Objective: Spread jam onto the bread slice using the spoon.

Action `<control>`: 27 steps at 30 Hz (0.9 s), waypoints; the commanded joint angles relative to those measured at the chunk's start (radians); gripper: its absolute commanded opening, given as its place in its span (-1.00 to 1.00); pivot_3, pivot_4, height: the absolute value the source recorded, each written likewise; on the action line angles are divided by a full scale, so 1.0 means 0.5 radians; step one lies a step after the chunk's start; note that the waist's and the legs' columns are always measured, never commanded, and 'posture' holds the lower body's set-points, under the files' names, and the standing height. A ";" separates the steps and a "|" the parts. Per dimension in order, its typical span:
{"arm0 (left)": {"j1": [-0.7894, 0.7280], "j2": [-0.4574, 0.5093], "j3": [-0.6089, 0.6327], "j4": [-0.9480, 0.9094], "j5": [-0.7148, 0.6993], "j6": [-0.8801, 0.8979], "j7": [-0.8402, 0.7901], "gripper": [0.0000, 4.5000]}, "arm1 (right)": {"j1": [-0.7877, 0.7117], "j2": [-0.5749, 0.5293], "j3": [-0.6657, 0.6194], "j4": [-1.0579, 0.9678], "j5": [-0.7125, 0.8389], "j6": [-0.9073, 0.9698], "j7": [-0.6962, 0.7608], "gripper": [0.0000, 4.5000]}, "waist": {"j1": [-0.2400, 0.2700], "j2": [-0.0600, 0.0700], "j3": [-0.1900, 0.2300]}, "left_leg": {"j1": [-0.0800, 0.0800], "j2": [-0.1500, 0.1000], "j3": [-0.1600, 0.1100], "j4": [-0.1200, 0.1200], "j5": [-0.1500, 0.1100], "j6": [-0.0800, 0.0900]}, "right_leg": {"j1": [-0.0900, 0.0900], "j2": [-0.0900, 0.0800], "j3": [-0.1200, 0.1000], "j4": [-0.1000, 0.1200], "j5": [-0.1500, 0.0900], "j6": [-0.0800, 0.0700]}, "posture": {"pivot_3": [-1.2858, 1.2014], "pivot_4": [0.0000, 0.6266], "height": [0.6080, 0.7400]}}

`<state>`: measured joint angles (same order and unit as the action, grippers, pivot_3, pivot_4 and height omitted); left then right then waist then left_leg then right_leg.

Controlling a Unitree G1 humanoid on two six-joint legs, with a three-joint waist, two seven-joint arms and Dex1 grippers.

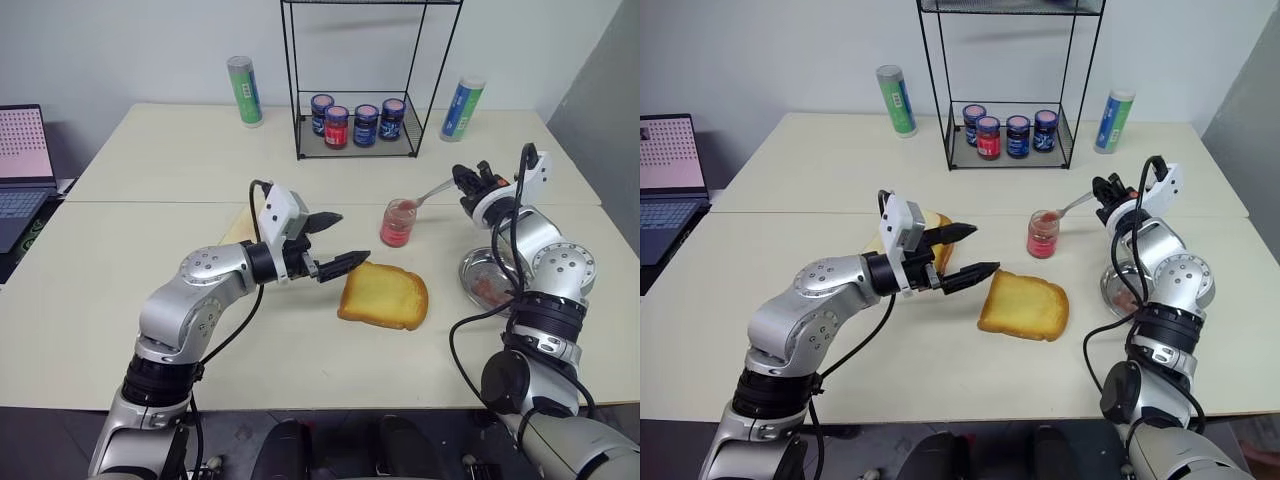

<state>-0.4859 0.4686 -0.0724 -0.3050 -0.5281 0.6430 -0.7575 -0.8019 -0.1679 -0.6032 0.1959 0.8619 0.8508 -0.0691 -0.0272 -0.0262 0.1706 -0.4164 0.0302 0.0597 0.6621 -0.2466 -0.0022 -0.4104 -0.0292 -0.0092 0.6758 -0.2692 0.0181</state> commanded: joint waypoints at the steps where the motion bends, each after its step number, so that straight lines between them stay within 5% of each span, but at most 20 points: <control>1: -0.043 0.014 0.020 -0.035 0.000 -0.048 -0.025 1.00 | -0.018 -0.010 -0.003 -0.102 0.062 -0.059 0.003 -0.96 | 0.000 0.000 0.000 | 0.000 0.000 0.000 0.000 0.000 0.000 | 0.000 0.000 0.000 0.000 0.000 0.000 | 0.03 -0.52 1.00; 27: -0.022 0.012 0.036 -0.057 -0.004 -0.036 -0.006 1.00 | 0.038 -0.172 0.260 -0.142 -0.042 -0.083 0.190 -0.96 | 0.000 0.000 0.000 | -0.001 0.000 0.000 0.000 0.000 0.000 | 0.000 0.000 0.000 -0.001 0.000 0.000 | 0.03 -0.52 1.00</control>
<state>-0.4863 0.4743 -0.0723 -0.3047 -0.5271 0.6431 -0.7649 -0.7669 -0.2365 -0.4691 0.1527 0.8422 0.8303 0.0149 -0.0274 -0.0262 0.1707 -0.4167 0.0303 0.0596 0.6620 -0.2466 -0.0022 -0.4104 -0.0295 -0.0094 0.6751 -0.2692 0.0182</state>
